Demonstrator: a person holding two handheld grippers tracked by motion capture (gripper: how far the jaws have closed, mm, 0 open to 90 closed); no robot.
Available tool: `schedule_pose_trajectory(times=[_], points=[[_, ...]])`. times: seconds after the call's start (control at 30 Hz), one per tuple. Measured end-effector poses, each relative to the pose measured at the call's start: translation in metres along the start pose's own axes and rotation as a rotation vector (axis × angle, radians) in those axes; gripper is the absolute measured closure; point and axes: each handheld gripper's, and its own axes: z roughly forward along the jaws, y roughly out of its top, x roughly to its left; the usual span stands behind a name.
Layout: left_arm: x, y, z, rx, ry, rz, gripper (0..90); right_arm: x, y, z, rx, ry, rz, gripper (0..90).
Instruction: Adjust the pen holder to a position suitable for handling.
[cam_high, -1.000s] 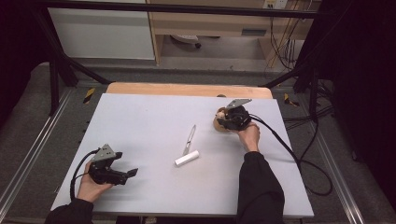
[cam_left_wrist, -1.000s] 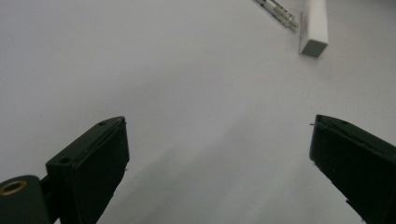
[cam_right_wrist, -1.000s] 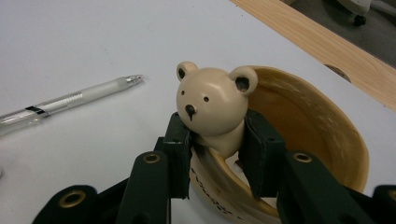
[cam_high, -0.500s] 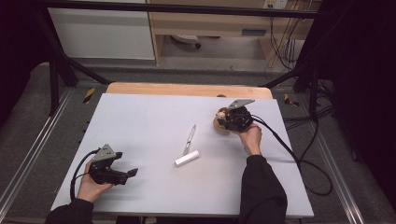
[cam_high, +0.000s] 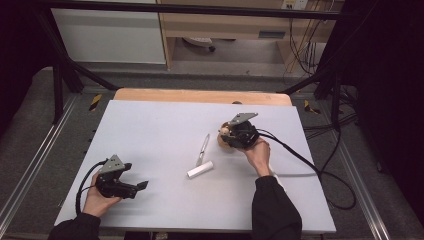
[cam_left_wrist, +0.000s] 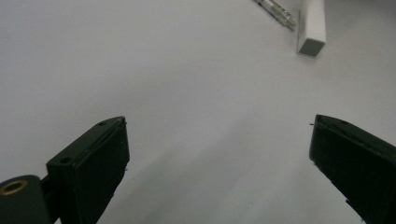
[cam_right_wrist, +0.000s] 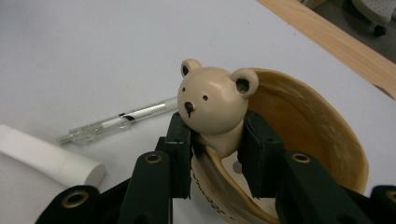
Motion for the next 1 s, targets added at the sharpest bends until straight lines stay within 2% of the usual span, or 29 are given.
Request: schedule_pose_trajectory(times=[0.37, 0.7, 0.87, 1.0], points=[[0.0, 0.0, 0.0, 0.002, -0.002, 0.004, 4.9, 0.008, -0.005, 0.01, 0.032, 0.029, 0.003, 66.7], [0.0, 0.0, 0.001, 0.006, -0.003, 0.003, 4.9, 0.009, -0.007, 0.012, 0.022, 0.034, -0.015, 65.7], [-0.001, 0.001, 0.001, 0.008, -0.005, 0.001, 4.9, 0.01, -0.005, 0.002, -0.03, 0.044, 0.011, 48.3], [-0.002, 0.001, 0.001, 0.012, -0.007, 0.002, 4.9, 0.009, -0.004, -0.01, -0.019, 0.061, 0.046, 30.4]])
